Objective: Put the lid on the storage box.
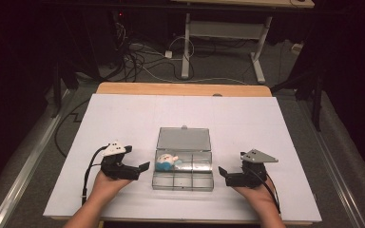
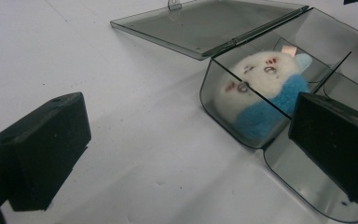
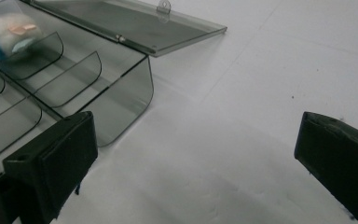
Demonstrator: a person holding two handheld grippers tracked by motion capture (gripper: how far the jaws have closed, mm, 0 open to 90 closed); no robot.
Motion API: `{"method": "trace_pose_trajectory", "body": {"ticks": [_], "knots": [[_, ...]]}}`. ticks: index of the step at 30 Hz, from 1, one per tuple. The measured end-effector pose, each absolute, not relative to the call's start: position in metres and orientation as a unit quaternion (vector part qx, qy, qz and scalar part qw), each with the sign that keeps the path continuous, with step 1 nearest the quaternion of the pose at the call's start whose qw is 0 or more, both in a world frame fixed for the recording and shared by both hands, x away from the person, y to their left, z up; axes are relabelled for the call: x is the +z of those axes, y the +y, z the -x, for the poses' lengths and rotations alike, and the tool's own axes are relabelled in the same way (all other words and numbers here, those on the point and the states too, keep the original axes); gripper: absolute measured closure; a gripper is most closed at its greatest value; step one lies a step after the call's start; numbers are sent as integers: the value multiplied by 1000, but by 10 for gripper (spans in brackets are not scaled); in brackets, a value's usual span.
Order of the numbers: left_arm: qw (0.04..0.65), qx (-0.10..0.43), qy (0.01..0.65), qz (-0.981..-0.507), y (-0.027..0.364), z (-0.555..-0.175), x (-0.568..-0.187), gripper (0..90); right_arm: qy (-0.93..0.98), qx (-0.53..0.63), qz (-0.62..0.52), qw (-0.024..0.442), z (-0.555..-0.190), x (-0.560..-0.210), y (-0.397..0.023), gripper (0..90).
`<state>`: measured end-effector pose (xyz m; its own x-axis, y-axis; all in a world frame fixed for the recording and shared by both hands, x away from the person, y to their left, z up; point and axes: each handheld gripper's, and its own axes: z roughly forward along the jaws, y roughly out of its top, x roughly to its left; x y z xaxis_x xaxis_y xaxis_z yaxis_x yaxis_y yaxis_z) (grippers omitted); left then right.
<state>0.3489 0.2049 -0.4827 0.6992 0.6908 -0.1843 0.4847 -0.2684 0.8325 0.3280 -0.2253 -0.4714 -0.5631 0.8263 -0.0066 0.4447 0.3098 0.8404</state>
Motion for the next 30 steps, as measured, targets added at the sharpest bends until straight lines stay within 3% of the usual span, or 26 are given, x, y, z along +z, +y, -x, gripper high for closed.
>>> {"method": "trace_pose_trajectory", "body": {"ticks": [12, 30], "knots": [[478, 108, 377, -786, 197, -365, -476, 0, 776, 428, -407, 220, -342, -466, -218, 3], [482, 94, 400, -774, 192, -405, -474, 0, 774, 423, -428, 196, -394, -461, -191, 4]]}}
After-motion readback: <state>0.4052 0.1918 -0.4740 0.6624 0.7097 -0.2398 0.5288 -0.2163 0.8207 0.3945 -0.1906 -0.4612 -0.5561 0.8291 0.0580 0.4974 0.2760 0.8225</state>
